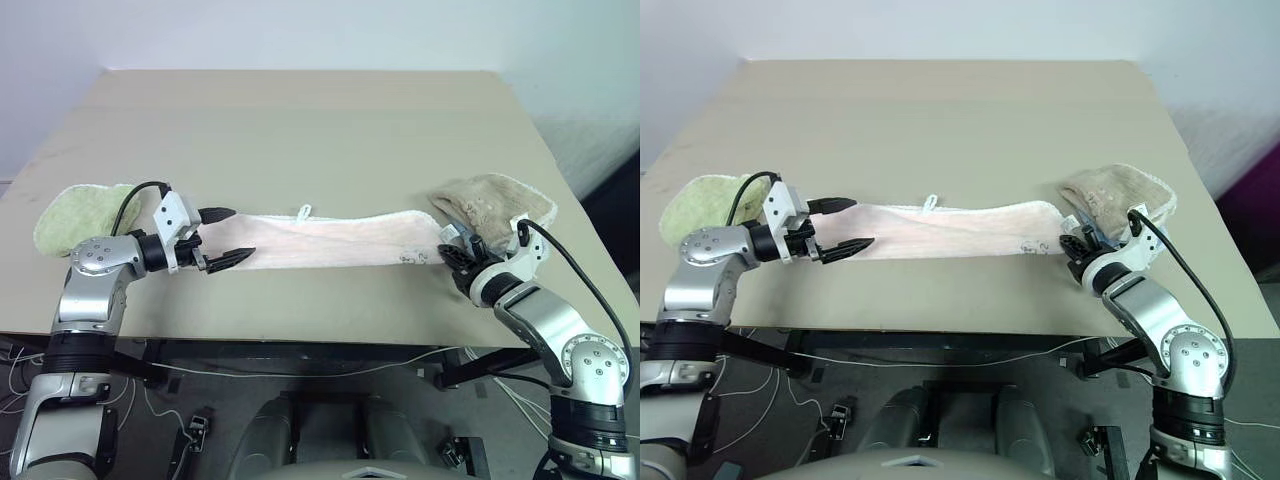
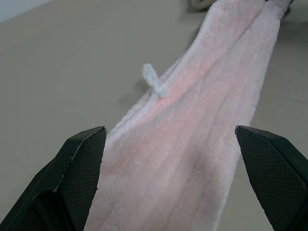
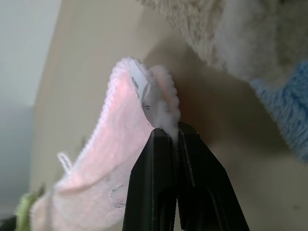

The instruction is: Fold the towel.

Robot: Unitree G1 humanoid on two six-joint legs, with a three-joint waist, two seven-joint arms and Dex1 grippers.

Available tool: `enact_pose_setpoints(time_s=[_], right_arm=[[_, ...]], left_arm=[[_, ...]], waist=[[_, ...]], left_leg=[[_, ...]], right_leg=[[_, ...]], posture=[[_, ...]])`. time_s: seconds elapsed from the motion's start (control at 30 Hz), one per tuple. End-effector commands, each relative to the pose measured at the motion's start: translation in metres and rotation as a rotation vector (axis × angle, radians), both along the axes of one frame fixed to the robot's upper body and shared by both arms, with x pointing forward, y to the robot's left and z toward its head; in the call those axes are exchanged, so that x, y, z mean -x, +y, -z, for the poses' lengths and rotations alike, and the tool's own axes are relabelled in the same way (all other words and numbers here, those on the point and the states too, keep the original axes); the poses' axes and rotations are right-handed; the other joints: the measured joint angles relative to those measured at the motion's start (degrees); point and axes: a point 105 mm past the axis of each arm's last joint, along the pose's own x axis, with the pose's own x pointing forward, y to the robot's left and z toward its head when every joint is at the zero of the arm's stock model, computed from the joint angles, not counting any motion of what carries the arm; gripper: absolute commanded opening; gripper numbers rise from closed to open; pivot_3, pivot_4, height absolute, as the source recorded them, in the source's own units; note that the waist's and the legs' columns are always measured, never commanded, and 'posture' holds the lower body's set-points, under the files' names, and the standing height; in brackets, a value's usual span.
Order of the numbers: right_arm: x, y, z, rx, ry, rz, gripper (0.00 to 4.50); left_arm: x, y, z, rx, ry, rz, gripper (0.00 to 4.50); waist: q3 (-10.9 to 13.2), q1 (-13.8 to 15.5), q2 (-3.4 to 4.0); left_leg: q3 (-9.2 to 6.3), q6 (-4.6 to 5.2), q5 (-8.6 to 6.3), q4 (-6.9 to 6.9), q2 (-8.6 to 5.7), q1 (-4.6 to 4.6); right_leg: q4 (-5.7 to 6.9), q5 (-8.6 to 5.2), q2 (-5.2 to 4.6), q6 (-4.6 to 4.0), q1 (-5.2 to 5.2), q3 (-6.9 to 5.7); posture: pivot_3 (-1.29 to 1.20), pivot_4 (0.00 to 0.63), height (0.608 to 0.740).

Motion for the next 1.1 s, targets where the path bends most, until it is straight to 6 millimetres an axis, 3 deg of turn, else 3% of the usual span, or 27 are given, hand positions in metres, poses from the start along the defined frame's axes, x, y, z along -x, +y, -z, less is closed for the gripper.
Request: enact_pose_setpoints(time_s=[0.03, 0.37, 0.6, 0.8, 1.1], right_arm=[[-0.002, 0.002, -0.007, 0.073, -0.029, -0.026, 0.01], [-0.003, 0.009, -0.010, 0.087, -0.057, -0.039, 0.01], [-0.012, 0.017, -0.064, 0.291, -0.264, -0.154, 0.01], [-0.013, 0.005, -0.079, 0.398, -0.301, -0.215, 0.01], [-0.014, -0.029, -0.076, 0.516, -0.247, -0.208, 0.01]], left_arm=[[0.002, -0.005, -0.009, -0.001, -0.036, 0.023, 4.50], [0.004, -0.003, -0.004, -0.007, -0.023, 0.017, 4.50], [0.012, 0.019, 0.011, -0.019, 0.025, -0.052, 4.50], [0.030, 0.027, 0.043, -0.088, 0.120, -0.054, 4.50], [0.033, 0.014, 0.040, -0.060, 0.114, -0.024, 4.50]], waist=[[0.00, -0.01, 0.00], [0.00, -0.03, 0.00], [0.03, -0.27, 0.05], [0.02, 0.27, 0.03], [0.02, 0.15, 0.04]], left_leg=[[0.00, 0.00, 0.00, 0.00, 0.00, 0.00], [0.00, 0.00, 0.00, 0.00, 0.00, 0.00], [0.02, 0.00, 0.00, -0.03, 0.01, 0.00], [-0.01, 0.01, -0.01, -0.05, 0.04, -0.01], [-0.02, 0.02, -0.01, -0.06, 0.03, -0.02]], right_leg=[[0.00, 0.00, 0.00, 0.00, 0.00, 0.00], [0.00, 0.00, -0.01, 0.00, 0.00, 0.01], [0.00, 0.00, 0.00, 0.00, -0.05, 0.03], [-0.10, -0.01, -0.09, -0.01, 0.02, 0.01], [-0.14, -0.01, -0.12, -0.01, 0.04, -0.01]], posture=[[0.00, 0.150, 0.740], [0.00, 0.150, 0.740], [0.00, 0.150, 0.740], [0.00, 0.150, 0.740], [0.00, 0.150, 0.740]])
